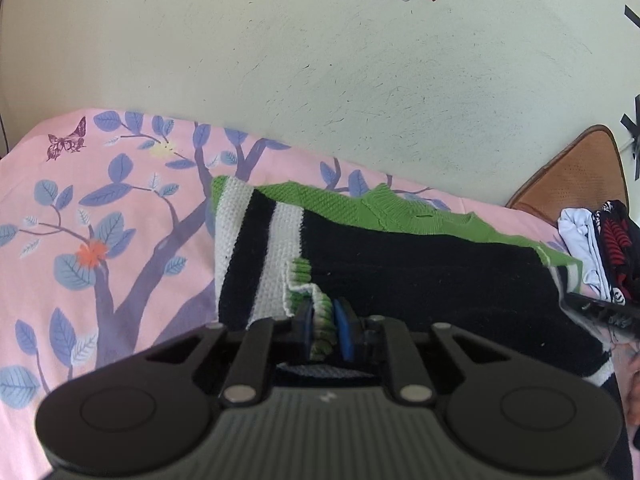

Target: Fold small clothes

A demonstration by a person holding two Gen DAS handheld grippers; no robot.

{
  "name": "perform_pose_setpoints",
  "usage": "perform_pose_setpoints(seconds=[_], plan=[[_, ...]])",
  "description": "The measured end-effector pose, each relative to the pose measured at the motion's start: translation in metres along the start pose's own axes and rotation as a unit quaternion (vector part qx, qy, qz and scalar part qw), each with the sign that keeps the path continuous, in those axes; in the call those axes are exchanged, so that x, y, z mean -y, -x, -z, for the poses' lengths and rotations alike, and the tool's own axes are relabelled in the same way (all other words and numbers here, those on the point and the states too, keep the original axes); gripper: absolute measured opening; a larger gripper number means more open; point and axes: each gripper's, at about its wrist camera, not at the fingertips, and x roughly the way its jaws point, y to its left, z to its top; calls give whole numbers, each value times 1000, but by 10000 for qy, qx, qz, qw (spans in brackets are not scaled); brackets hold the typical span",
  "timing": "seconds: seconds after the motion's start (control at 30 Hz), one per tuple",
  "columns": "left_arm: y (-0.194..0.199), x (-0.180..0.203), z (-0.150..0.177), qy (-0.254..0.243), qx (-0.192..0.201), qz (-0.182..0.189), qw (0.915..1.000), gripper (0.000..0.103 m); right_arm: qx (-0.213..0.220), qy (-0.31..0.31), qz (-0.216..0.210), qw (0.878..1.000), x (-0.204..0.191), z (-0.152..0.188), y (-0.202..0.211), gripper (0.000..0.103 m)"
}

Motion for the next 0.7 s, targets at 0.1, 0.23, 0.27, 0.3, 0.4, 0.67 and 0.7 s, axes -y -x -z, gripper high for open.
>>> perform_pose_setpoints(seconds=[0.1, 0.23, 0.27, 0.3, 0.4, 0.67, 0.7], plan=[[32, -10, -3, 43, 285, 59, 9996, 18, 84, -75, 154, 9998, -2, -4, 12, 16], [88, -36, 10, 188, 561, 94, 9982, 21, 469, 89, -176, 9987, -13, 8, 67, 21], [101, -41, 17, 188, 585, 135, 9980, 22, 467, 191, -226, 9985, -17, 15, 78, 21], [112, -45, 26, 147, 589, 176, 9980, 25, 461, 277, -282, 9982, -21, 23, 87, 21], [140, -51, 60, -24, 380, 258, 9989, 33, 352, 332, -430, 9979, -28, 44, 112, 21], [201, -66, 156, -34, -514, 647, 9966, 41, 162, -5, -848, 9963, -25, 115, 203, 23], [208, -69, 165, 25, -581, 657, 9961, 41, 106, -78, -863, 9962, -22, 127, 215, 23]])
